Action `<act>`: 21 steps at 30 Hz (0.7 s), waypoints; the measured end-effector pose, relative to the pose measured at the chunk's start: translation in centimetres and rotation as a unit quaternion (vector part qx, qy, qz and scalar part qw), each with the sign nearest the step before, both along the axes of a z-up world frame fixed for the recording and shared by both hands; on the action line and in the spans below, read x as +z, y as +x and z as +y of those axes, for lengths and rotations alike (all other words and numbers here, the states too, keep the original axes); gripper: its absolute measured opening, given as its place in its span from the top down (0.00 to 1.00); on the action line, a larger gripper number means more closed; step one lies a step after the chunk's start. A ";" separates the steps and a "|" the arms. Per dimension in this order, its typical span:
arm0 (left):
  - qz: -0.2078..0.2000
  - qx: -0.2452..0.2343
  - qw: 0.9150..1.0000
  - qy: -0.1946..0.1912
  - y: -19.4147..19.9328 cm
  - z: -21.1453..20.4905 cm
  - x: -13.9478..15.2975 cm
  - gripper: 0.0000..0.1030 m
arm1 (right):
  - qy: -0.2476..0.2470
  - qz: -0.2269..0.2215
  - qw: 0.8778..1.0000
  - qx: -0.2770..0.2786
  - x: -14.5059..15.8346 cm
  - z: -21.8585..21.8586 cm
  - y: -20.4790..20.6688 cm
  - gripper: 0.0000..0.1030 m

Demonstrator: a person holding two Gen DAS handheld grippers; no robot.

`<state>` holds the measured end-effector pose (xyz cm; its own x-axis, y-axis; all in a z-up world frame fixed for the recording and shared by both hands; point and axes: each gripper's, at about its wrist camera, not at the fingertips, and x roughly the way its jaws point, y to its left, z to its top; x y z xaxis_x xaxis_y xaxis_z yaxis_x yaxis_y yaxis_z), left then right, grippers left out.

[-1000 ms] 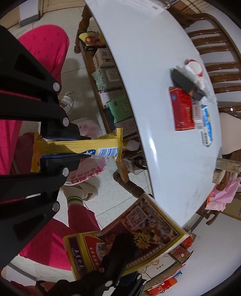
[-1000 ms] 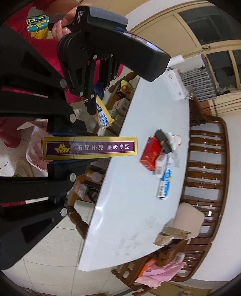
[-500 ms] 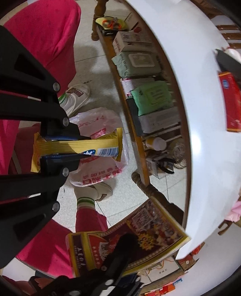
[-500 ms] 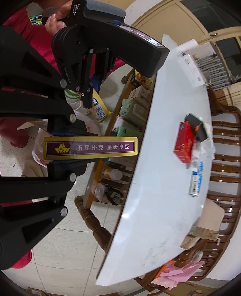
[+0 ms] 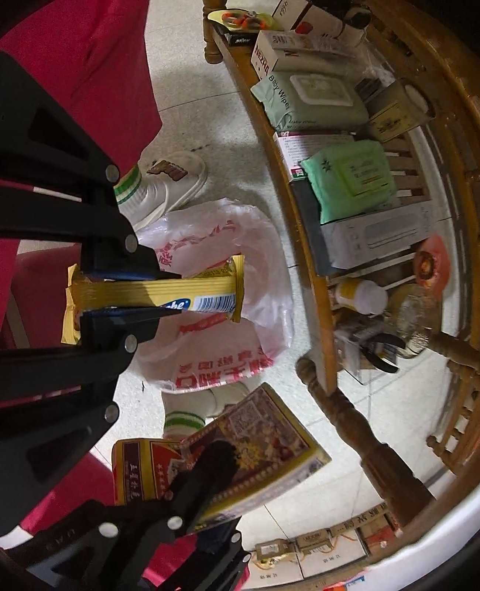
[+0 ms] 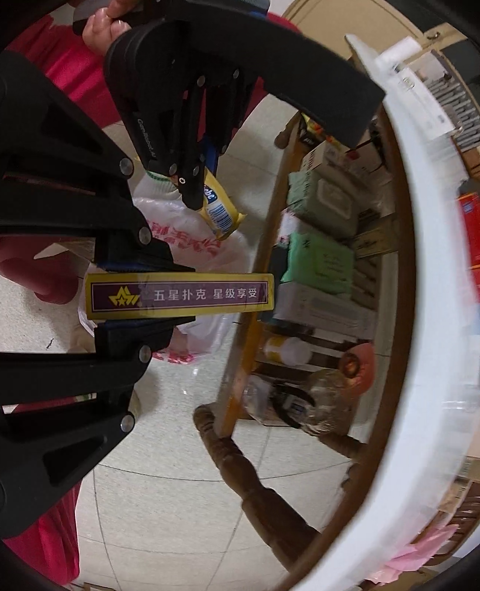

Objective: Collect trash
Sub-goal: 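Lower both held items down into the white plastic bag on the floor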

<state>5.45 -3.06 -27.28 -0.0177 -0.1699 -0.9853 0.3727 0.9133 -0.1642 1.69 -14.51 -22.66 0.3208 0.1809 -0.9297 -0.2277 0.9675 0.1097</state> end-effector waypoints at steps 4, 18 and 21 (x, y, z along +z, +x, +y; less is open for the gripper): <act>0.020 -0.001 1.000 0.006 0.5 -0.2 -2.1 0.89 | 0.006 0.026 1.000 -0.011 -2.6 -0.2 0.4 0.82; 0.092 0.001 0.995 0.035 1.5 -0.5 -9.5 0.89 | 0.001 0.124 0.992 -0.024 -10.9 0.4 1.5 0.82; 0.105 0.003 0.994 0.044 1.5 -0.4 -10.9 0.88 | -0.001 0.138 0.990 -0.024 -12.0 0.7 1.6 0.82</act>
